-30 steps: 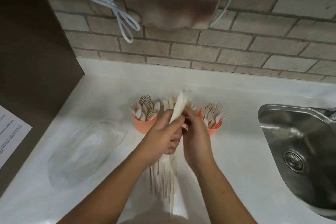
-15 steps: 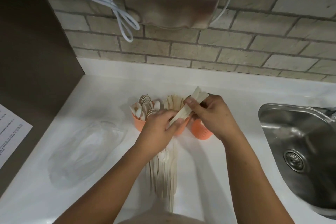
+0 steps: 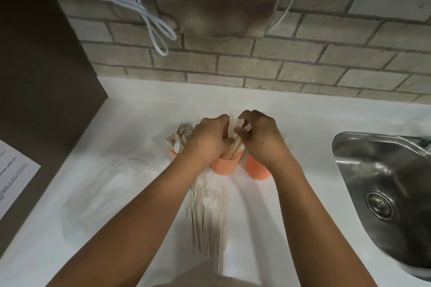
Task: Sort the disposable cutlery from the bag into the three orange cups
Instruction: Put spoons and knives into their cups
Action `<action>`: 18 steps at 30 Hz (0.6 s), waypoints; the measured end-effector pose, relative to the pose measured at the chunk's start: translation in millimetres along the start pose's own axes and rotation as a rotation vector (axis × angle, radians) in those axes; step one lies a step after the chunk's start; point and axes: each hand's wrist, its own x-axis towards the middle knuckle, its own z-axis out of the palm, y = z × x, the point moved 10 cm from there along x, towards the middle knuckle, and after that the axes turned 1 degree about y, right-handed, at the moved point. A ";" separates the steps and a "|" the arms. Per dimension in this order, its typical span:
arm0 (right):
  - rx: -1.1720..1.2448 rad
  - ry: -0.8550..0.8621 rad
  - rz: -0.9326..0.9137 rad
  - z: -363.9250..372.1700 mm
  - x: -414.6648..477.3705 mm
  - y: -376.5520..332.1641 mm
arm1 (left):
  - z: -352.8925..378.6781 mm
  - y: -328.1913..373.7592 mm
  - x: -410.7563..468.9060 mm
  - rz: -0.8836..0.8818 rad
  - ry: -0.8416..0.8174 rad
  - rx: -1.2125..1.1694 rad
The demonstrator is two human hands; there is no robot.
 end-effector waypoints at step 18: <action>-0.452 -0.166 -0.125 48.4 -8.6 16.7 | -5.4 5.4 2.2 0.044 -0.182 0.339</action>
